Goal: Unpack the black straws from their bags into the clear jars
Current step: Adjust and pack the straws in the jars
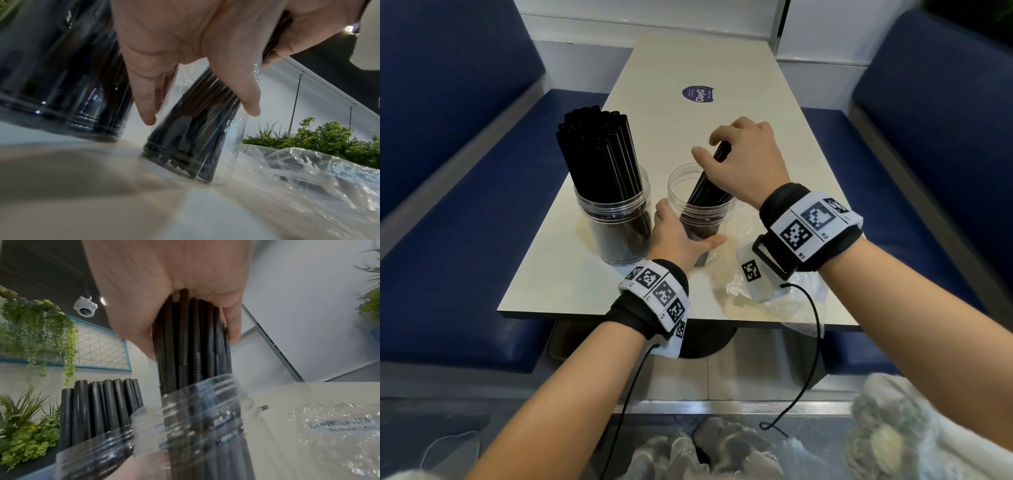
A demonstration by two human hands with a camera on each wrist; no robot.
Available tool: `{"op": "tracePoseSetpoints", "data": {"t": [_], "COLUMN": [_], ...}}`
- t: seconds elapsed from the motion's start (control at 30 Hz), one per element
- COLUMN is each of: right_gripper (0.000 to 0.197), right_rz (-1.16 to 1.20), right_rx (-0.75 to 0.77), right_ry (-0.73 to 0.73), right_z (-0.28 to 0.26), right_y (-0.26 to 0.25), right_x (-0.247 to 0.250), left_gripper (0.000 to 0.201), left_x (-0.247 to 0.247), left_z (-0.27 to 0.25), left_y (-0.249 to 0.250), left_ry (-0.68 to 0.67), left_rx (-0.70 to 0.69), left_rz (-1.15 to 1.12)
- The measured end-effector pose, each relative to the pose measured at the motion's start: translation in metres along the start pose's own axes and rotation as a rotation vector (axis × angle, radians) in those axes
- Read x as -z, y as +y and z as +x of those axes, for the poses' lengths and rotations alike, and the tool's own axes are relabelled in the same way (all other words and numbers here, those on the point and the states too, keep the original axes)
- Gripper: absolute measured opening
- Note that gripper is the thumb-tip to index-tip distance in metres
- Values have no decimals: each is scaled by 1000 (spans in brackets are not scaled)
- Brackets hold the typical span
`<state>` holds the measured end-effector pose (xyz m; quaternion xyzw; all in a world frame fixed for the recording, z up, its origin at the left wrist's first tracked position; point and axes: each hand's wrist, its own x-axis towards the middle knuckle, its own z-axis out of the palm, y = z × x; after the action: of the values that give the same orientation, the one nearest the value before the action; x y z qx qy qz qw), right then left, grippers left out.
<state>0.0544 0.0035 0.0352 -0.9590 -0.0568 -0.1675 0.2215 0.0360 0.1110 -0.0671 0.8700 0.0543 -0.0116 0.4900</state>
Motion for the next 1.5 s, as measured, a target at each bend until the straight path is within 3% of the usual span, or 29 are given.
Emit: {"op": "tracePoseSetpoints", "data": {"t": [0.13, 0.37, 0.53, 0.67, 0.73, 0.87, 0.97, 1.2, 1.3, 1.43, 1.5], "right_gripper": [34, 30, 19, 35, 35, 23, 30, 36, 43, 26, 32], "right_rz": [-4, -25, 134, 270, 280, 198, 163, 288, 286, 316, 314], "right_rx": [-23, -115, -176, -243, -276, -301, -303, -392, -386, -324, -289], "right_ry": [66, 39, 55, 129, 113, 5, 17, 39, 5, 58, 84], "right_z": [3, 14, 18, 22, 21, 18, 17, 21, 20, 19, 17], "right_y": [1, -1, -4, -6, -7, -6, -7, -8, -9, -9, -11], "right_x": [-6, -11, -3, 0, -2, -5, -4, 3, 2, -1, -2], "left_gripper": [110, 105, 103, 91, 86, 95, 100, 83, 87, 92, 91], "left_x": [0, -1, -1, 0, 0, 0, 0, 1, 1, 0, 0], "left_z": [0, -1, -3, -4, -4, -5, -4, -5, -4, -4, -4], "left_y": [0, 0, 1, 2, 3, 4, 4, 3, 3, 3, 3], "left_ry": [0, 21, 25, 21, 15, 7, 7, 4, 3, 0, 6], "left_rx": [-3, -12, -13, -8, -7, -14, -3, -14, -8, -11, -12], "left_rz": [0, -4, 15, 15, 27, 17, 26, 20, 26, 24, 21]}}
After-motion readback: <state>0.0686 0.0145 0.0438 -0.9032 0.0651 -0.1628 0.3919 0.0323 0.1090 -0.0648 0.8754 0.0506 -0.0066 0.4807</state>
